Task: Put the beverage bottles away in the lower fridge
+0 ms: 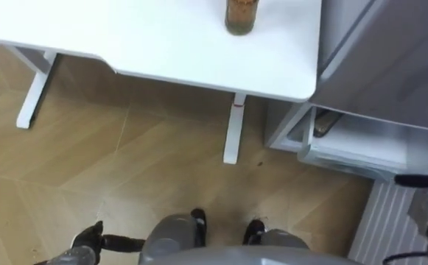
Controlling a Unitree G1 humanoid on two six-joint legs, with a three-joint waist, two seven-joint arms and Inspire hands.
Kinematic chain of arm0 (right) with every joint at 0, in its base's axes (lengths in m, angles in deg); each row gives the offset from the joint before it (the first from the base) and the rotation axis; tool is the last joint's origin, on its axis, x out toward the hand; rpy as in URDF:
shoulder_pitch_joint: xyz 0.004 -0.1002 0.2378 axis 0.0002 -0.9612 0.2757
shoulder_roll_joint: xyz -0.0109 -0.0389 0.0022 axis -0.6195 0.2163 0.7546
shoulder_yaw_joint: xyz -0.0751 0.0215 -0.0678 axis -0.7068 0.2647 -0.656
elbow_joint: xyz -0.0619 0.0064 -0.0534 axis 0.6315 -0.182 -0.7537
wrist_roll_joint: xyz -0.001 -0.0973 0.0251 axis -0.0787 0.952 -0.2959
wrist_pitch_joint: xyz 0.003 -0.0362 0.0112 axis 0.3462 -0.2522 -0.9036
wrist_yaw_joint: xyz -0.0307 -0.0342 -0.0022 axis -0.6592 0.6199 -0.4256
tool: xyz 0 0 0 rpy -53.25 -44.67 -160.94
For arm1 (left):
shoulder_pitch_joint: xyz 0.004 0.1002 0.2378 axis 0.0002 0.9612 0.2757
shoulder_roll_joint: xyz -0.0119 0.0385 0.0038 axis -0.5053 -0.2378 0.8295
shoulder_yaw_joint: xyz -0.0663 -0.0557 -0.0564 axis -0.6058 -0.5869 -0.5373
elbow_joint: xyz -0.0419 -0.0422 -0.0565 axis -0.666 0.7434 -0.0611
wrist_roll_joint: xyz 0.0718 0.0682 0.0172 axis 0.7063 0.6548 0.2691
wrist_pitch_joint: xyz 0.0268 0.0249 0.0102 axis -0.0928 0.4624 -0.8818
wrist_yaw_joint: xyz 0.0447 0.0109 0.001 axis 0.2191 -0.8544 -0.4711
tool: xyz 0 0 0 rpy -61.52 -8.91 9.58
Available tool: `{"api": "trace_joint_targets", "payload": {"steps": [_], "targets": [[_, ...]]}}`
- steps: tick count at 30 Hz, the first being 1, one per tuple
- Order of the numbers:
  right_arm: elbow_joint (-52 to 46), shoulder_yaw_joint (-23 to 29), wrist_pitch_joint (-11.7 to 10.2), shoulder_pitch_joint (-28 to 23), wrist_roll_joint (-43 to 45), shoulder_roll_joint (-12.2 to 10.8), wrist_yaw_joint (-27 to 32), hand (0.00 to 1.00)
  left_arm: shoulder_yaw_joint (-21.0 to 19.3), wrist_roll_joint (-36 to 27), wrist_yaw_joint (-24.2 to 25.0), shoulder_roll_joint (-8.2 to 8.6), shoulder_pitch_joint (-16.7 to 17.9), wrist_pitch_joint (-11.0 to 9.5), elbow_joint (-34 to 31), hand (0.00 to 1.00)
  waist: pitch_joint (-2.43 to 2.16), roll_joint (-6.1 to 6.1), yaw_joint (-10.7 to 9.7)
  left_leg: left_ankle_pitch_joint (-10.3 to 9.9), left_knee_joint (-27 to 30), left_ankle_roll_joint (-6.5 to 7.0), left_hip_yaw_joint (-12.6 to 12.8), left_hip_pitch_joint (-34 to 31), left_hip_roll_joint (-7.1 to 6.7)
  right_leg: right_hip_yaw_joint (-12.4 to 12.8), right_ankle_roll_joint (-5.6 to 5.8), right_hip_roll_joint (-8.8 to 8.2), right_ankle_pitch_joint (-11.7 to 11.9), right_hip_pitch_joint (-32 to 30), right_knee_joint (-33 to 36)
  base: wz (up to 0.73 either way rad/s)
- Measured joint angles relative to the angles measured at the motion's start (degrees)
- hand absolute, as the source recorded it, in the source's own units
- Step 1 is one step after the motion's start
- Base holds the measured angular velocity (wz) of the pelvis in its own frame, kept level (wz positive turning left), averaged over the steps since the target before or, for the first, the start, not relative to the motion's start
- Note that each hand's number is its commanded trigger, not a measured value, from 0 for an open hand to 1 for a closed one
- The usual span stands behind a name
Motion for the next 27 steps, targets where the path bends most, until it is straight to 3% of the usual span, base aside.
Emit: {"api": "trace_joint_targets", "payload": {"steps": [3, 7, 12, 17, 27], "targets": [[-0.2, 1.0, 0.1, -3.8, 2.0, -2.4, -1.8, 0.0, -2.3, 1.0, -0.3, 0.59, 2.0, -0.3, -0.5, 0.0, 0.15, 0.58, -1.3, -0.1, -1.6, -0.07, 0.0, 3.2, -0.44, 0.2, 0.06, -0.01, -0.2, 3.1, -1.3, 0.0], [-0.6, 0.9, -0.1, -6.1, 2.5, -4.3, -3.6, 0.0, -3.8, 4.8, -0.5, 1.33, 2.5, -0.8, -1.6, 0.0, 0.35, 0.85, -1.4, -0.2, -3.8, -0.29, 0.4, 6.3, -0.7, 0.6, 0.21, 0.03, -0.6, 5.5, -2.1, -0.05], [-1.6, 0.9, -1.8, -6.8, 6.5, -6.8, -6.7, 0.0, -5.2, 5.1, -0.1, 3.71, 2.6, -2.6, -3.3, 0.0, 0.67, 0.56, -2.5, -0.3, -6.4, -0.62, -0.1, 10.5, -1.52, 1.1, 0.56, -0.11, -2.0, 8.6, -2.7, 0.06], [-4.8, -0.2, -1.7, -9.2, 12.8, -8.1, -10.7, 0.0, -7.1, 5.6, -0.1, 4.35, 2.6, -2.5, -3.3, 0.0, 0.47, 0.54, -2.8, -0.6, -8.0, -1.02, 0.0, 12.8, -1.57, 1.6, 0.6, 0.1, -2.5, 10.5, -3.6, -0.01], [-3.8, 1.1, -1.7, -11.4, 15.8, -10.8, -19.3, 0.0, -12.6, 8.5, -0.2, 6.12, 3.0, -2.5, -3.2, 0.0, 0.61, 0.48, -3.1, -1.1, -9.2, -1.46, -0.2, 15.1, -1.49, 1.9, 0.64, 0.63, -2.6, 13.2, -5.1, 0.0]]}}
